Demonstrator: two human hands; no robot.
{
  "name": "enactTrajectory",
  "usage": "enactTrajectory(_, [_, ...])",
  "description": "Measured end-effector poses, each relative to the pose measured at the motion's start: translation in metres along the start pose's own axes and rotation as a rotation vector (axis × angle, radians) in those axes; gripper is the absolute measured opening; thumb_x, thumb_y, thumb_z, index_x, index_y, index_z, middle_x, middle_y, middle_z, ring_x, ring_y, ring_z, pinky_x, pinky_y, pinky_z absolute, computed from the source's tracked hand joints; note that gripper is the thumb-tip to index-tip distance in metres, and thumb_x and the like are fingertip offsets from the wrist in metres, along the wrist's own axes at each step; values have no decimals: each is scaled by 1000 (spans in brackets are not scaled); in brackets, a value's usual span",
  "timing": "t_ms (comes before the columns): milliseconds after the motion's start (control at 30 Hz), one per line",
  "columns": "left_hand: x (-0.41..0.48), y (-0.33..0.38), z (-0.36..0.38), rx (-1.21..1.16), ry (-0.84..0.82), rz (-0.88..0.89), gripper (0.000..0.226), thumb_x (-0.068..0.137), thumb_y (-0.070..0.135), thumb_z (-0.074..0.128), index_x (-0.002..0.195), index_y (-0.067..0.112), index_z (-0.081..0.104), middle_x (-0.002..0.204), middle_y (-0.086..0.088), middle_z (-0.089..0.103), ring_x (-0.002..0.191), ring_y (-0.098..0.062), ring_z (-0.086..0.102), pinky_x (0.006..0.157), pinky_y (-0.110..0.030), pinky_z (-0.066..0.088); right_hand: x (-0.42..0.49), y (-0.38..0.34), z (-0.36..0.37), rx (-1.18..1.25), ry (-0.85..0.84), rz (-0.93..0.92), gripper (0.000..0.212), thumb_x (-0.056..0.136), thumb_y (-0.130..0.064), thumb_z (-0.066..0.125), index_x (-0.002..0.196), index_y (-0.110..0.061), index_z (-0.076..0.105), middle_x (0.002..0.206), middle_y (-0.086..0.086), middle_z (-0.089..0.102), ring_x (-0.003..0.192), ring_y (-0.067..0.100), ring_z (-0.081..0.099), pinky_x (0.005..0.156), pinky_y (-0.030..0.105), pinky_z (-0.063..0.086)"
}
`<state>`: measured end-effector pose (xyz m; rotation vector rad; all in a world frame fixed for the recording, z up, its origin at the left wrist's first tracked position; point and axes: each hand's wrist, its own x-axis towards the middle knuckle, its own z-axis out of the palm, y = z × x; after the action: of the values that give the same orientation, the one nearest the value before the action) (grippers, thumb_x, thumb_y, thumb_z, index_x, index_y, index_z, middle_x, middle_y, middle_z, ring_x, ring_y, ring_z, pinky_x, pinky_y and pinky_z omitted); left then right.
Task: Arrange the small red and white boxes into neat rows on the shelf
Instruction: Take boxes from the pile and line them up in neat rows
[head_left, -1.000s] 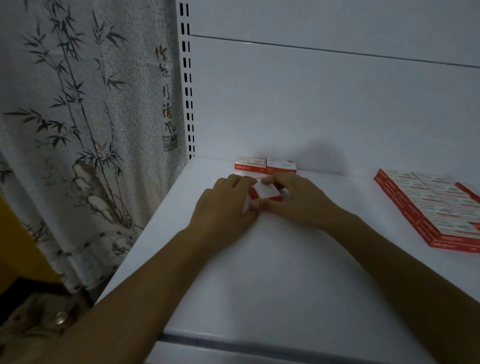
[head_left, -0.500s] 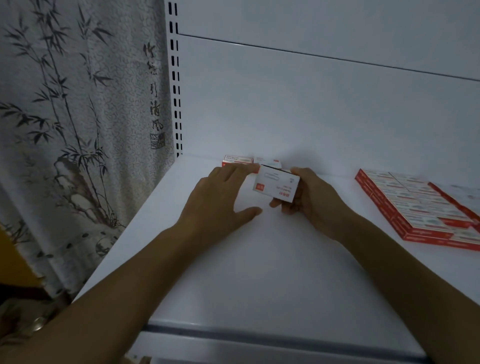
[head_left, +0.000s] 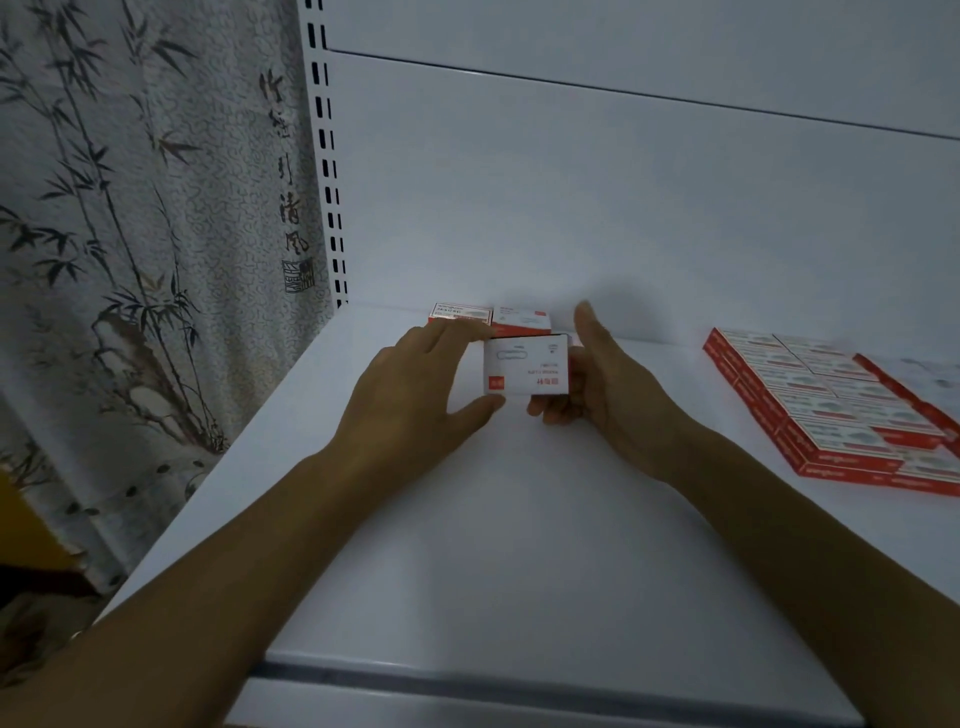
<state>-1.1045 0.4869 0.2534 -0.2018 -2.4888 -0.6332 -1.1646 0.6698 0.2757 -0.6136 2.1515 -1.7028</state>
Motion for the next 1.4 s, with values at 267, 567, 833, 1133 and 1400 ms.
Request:
enactTrajectory(267, [-1, 5, -2, -44, -14, -98, 58, 72, 54, 70, 120, 33, 45, 118, 14, 56, 97, -2, 47, 80, -21, 37, -4, 4, 4, -116, 89, -119, 29, 80, -27, 67, 109, -22, 62, 90, -3, 69, 67, 3, 62, 64, 17, 51])
enactTrajectory(567, [-3, 10, -6, -1, -31, 20, 74, 71, 61, 62, 134, 34, 35, 133, 12, 47, 117, -10, 46, 95, -30, 39, -9, -12, -3, 129, 106, -111, 32, 83, -9, 64, 114, -12, 59, 104, 7, 67, 91, 20, 67, 79, 35, 56])
enactTrajectory(833, [7, 64, -11, 41, -4, 78, 80, 71, 63, 59, 138, 28, 33, 135, 6, 47, 119, -13, 47, 96, -32, 40, -49, -28, -58, 45, 175, -141, 19, 82, -13, 64, 101, -16, 63, 93, 2, 68, 80, 15, 63, 69, 29, 52])
enactTrajectory(1133, [14, 169, 70, -57, -95, 116, 76, 76, 57, 63, 140, 35, 27, 141, 14, 39, 123, -4, 39, 96, -21, 31, -114, 6, -151, 227, 246, -15, 18, 87, -15, 59, 105, -19, 57, 105, 9, 66, 88, 25, 69, 78, 41, 56])
enactTrajectory(1400, [18, 247, 122, -137, -87, 197, 69, 77, 46, 68, 136, 32, 34, 133, 12, 47, 115, -5, 43, 89, -18, 40, -166, 27, -241, 107, 333, -54, 29, 79, -25, 68, 105, -12, 62, 97, 9, 69, 82, 23, 68, 66, 27, 54])
